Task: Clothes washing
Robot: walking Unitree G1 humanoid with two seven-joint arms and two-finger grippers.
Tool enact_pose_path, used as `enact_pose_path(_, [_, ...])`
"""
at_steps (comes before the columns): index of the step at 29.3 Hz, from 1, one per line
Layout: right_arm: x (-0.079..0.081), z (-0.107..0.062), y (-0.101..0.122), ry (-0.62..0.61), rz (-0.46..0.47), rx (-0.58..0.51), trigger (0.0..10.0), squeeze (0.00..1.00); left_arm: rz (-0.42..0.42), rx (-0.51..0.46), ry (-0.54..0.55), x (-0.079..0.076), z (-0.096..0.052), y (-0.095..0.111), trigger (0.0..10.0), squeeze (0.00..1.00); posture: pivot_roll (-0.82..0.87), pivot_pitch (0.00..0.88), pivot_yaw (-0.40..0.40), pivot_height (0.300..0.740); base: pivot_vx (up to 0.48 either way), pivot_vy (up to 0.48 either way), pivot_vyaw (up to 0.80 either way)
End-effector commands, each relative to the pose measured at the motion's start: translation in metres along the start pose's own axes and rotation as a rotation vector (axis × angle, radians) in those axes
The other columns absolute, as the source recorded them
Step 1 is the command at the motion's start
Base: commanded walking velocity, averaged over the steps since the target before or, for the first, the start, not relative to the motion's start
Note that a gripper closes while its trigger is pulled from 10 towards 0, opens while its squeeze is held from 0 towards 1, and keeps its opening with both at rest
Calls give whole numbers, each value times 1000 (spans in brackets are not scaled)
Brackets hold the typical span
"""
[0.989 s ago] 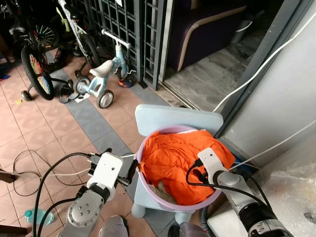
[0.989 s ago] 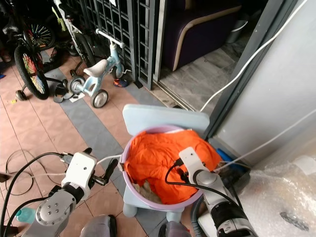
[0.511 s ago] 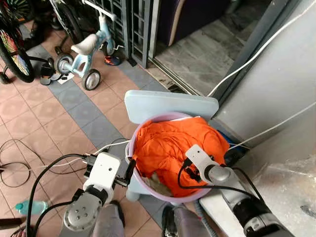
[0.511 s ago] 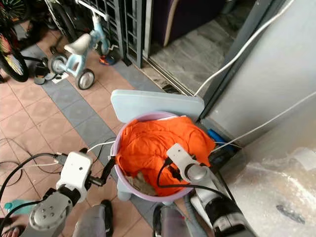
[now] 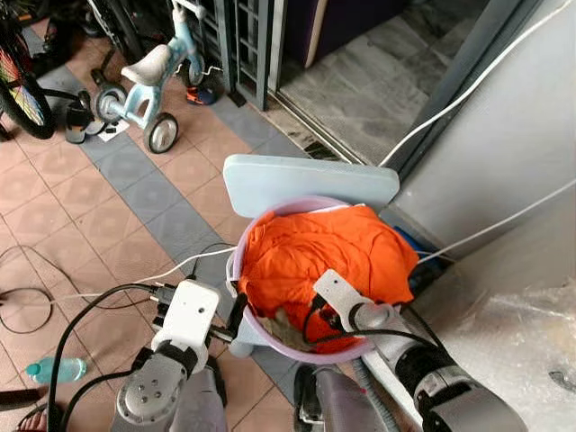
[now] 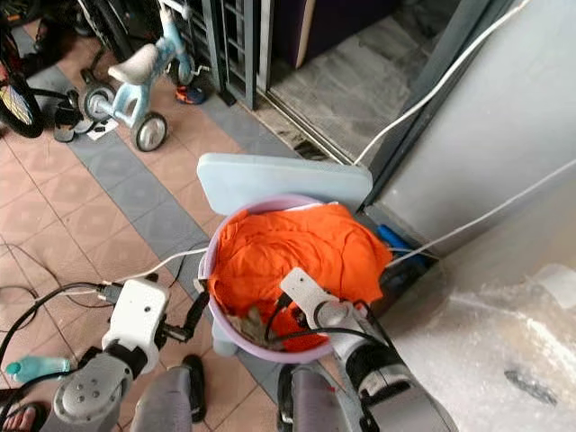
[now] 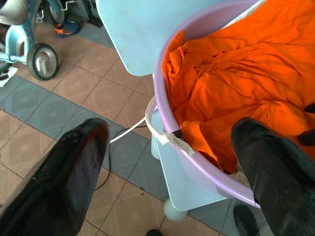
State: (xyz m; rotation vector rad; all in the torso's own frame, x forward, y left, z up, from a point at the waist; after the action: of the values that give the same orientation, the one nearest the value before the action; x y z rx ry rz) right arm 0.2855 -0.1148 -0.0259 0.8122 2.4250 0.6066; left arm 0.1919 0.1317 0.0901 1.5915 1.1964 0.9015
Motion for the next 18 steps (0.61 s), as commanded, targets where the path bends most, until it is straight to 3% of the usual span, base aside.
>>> enact_pose_path(1, [7, 1, -12, 31, 84, 51, 0, 0, 4, 9, 2, -2, -2, -1, 10000, 0, 33, 280, -90, 740, 0, 0, 0])
enact_pose_path(4, [11, 2, -8, 62, 138, 50, 0, 0, 9, 8, 5, -1, 1, -1, 10000, 0, 34, 275, -91, 740, 0, 0, 0])
enact_pose_path(18, [13, 4, -8, 71, 152, 53, 0, 0, 20, 5, 12, 0, 3, 0, 10000, 0, 38, 278, -89, 740, 0, 0, 0])
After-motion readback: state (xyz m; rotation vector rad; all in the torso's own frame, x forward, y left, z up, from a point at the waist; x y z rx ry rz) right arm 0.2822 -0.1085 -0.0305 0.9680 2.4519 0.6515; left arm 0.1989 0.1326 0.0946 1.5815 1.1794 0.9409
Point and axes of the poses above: a point about 5 cm out from each wrist's last joint towards the gripper, its own z axis pointing out of the wrist towards the gripper, its own y axis along the axis of the wrist's last joint, x = y × z, the point moved 1 cm from there along z, pointing out of the wrist towards the gripper, and after that the axes turned 10 degrees about -z, right-handed, at the moved point
